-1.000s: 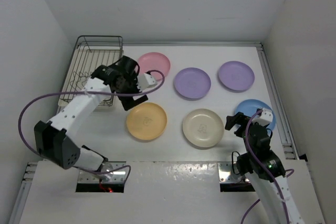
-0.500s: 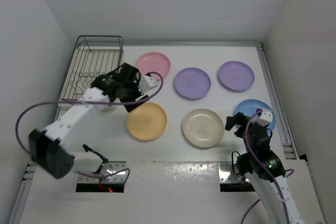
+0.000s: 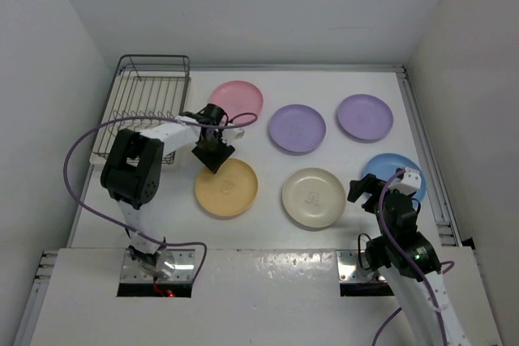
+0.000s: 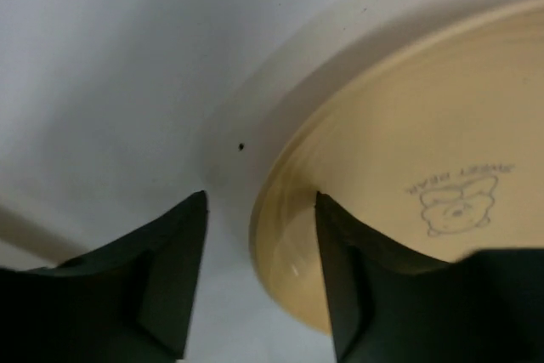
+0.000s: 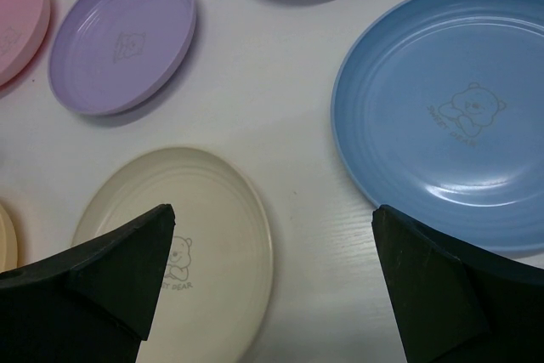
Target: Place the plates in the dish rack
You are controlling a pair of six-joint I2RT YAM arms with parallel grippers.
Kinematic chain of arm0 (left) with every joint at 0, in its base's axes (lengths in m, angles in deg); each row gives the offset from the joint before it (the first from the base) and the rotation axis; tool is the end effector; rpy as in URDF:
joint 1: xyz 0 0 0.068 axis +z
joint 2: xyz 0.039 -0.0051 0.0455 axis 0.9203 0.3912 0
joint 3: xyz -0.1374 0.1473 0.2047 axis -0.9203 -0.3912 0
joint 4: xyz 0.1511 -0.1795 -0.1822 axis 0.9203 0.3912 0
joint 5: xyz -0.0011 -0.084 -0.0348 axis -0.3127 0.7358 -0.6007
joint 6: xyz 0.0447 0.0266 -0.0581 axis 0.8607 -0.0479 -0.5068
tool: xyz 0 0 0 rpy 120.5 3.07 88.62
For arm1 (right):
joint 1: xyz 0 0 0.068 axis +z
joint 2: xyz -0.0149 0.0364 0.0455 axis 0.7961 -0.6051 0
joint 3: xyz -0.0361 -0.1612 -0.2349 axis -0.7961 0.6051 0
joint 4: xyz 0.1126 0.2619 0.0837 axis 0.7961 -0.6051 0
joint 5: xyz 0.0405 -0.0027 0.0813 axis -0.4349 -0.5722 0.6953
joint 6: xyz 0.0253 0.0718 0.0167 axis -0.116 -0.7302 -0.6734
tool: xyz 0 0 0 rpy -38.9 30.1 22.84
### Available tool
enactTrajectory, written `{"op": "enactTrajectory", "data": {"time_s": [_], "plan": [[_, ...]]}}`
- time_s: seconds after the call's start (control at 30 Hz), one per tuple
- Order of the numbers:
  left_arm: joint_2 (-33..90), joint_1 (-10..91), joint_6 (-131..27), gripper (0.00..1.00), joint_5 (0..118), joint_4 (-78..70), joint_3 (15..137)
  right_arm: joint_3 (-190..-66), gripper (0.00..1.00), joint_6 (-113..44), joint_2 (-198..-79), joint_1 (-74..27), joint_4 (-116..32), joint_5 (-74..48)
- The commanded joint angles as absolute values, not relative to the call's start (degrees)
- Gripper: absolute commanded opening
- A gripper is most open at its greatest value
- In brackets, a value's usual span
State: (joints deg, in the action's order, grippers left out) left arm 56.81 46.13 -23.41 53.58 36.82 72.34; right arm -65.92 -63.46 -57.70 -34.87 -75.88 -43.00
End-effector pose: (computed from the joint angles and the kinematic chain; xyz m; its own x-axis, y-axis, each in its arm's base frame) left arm 0.3637 -0.1421 0.1331 -0.7509 0.6019 -0.2719 0.6179 0.7856 0.0328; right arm 0.1305 0.0154 0.1872 -0.2523 0.4895 -0.8347 0.2517 0.8661 0.4319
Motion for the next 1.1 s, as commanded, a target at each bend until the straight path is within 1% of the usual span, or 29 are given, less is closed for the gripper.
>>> {"op": "enactTrajectory", "data": {"time_s": [0.0,0.03,0.13,0.17,0.2,0.33,0.4,0.47,0.53,0.6,0.63,0.73,0.77,0.8,0.83,0.87,0.9,0.93,0.97,1.0,1.03,1.07], "plan": [[60.33,48.16,-24.17,0.54,56.19,35.86,73.44,-67.85,0.99,-63.64,-56.09,-34.48,-75.01,-44.1],[60.34,48.16,-23.65,0.5,57.24,35.87,73.44,-67.76,0.99,-63.9,-56.0,-34.39,-75.02,-44.19],[59.56,49.39,-23.11,0.3,57.87,37.18,72.91,-67.58,0.99,-63.64,-55.56,-34.39,-74.67,-44.45],[59.55,49.39,-23.11,0.08,57.87,37.19,73.52,-67.5,0.99,-63.73,-55.48,-34.39,-74.58,-44.63],[58.59,49.92,-24.24,0.0,57.87,39.19,74.23,-67.23,0.99,-63.73,-55.47,-34.48,-74.49,-44.72],[52.71,49.92,-28.54,0.0,59.1,42.73,80.46,-67.06,0.99,-63.38,-55.82,-34.22,-73.96,-44.63],[46.74,49.4,-30.49,0.0,57.96,43.25,84.42,-67.14,0.99,-63.38,-56.18,-34.39,-74.23,-44.72],[41.13,49.39,-33.39,0.0,54.72,43.25,88.37,-67.4,0.99,-63.11,-56.27,-34.48,-74.23,-45.15],[38.47,49.39,-35.41,0.0,51.12,43.25,91.27,-67.49,0.99,-63.2,-56.18,-34.48,-74.31,-45.33],[35.92,49.39,-38.99,0.0,42.35,43.25,96.1,-67.41,0.99,-63.11,-56.0,-34.39,-74.4,-45.33],[35.12,49.39,-39.54,0.0,36.13,43.25,98.9,-67.49,0.99,-63.2,-55.92,-34.48,-74.4,-45.33],[32.49,50.71,-36.83,0.0,30.65,42.73,102.61,-67.41,0.99,-63.29,-55.56,-34.48,-74.49,-45.59],[31.87,51.58,-36.82,0.0,24.88,41.59,104.36,-67.32,0.99,-63.11,-55.56,-34.48,-74.32,-45.68],[31.34,52.29,-35.52,0.0,22.47,40.63,105.16,-67.41,0.99,-63.2,-55.56,-34.48,-74.4,-45.51],[30.55,53.95,-32.98,0.0,19.66,38.27,105.95,-67.41,0.99,-63.2,-55.56,-34.39,-74.4,-45.86],[30.54,55.01,-31.3,0.0,13.2,36.5,106.48,-67.41,0.99,-63.2,-55.56,-34.57,-74.4,-46.03],[30.02,56.15,-29.37,0.0,9.82,34.14,106.49,-67.41,0.99,-63.11,-55.56,-34.48,-74.4,-46.03],[30.02,58.77,-27.09,0.0,6.48,27.85,105.97,-67.49,0.99,-63.11,-55.48,-34.39,-74.49,-46.12],[28.63,60.1,-21.24,0.0,2.88,22.83,104.4,-67.49,0.99,-63.2,-55.47,-34.48,-74.58,-46.38],[27.91,61.33,-17.61,0.0,-3.68,17.29,99.25,-67.49,0.99,-63.11,-55.3,-34.48,-74.49,-46.56],[27.21,62.48,-13.83,0.0,-5.92,11.5,96.32,-67.49,0.99,-63.2,-55.13,-34.48,-74.58,-46.65],[26.6,64.32,-7.71,0.0,-7.33,1.78,93.68,-67.41,0.99,-63.2,-54.86,-34.39,-74.49,-46.74]]}}
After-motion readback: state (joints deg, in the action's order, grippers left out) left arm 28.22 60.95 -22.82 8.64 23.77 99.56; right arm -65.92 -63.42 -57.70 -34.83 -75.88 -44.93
